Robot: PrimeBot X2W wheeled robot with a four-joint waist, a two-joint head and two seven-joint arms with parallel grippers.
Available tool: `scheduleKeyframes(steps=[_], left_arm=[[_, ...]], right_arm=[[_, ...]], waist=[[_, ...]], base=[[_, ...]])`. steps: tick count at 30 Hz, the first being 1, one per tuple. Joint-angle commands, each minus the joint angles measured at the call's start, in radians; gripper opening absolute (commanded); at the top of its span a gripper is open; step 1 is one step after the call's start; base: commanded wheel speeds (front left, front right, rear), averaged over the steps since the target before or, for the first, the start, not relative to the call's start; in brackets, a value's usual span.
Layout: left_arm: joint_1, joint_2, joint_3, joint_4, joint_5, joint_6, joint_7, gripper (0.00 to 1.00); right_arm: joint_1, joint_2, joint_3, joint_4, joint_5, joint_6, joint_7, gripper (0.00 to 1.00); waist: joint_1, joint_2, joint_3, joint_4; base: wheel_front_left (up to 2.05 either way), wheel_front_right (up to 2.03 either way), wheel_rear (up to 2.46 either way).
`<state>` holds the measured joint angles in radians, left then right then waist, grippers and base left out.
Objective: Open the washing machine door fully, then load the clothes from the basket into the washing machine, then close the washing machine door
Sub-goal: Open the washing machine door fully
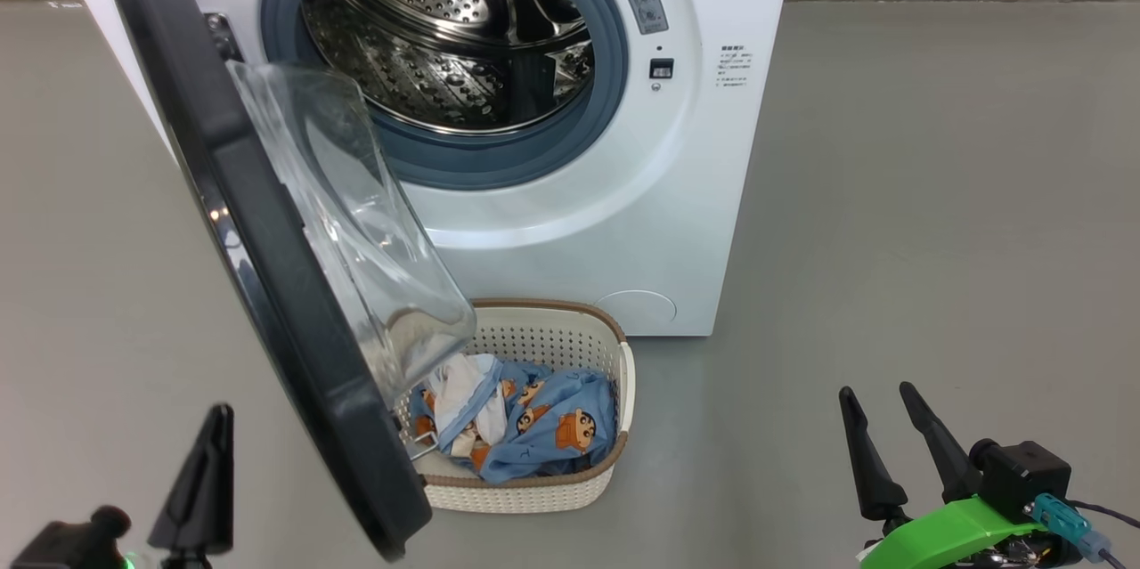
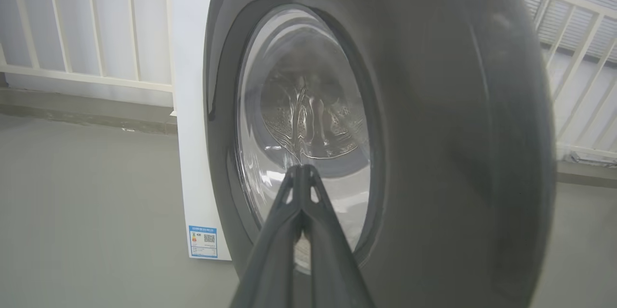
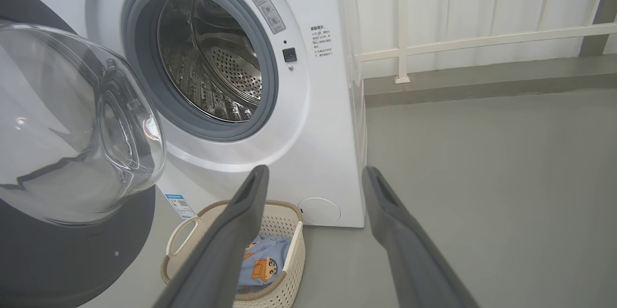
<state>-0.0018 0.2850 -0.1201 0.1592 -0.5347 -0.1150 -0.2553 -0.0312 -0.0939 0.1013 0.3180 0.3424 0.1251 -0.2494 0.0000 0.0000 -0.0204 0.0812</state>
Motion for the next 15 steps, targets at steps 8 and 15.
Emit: scheduleKeyframes(steps=[8, 15], left_arm=[[-0.046, -0.001, 0.071, -0.197, 0.045, -0.002, -0.006, 0.0], [-0.033, -0.008, 0.06, -0.366, 0.057, 0.005, -0.002, 0.0]], right_arm=[[-0.037, -0.009, 0.028, -0.015, -0.011, 0.006, -0.012, 1.0], [-0.037, -0.006, 0.034, -0.014, -0.008, 0.006, -0.012, 1.0]], waist=[[0.0, 0.0, -0.004, 0.009], [0.0, 0.0, -0.007, 0.011]], base=[[0.0, 0.0, 0.0], [0.0, 0.0, 0.0]])
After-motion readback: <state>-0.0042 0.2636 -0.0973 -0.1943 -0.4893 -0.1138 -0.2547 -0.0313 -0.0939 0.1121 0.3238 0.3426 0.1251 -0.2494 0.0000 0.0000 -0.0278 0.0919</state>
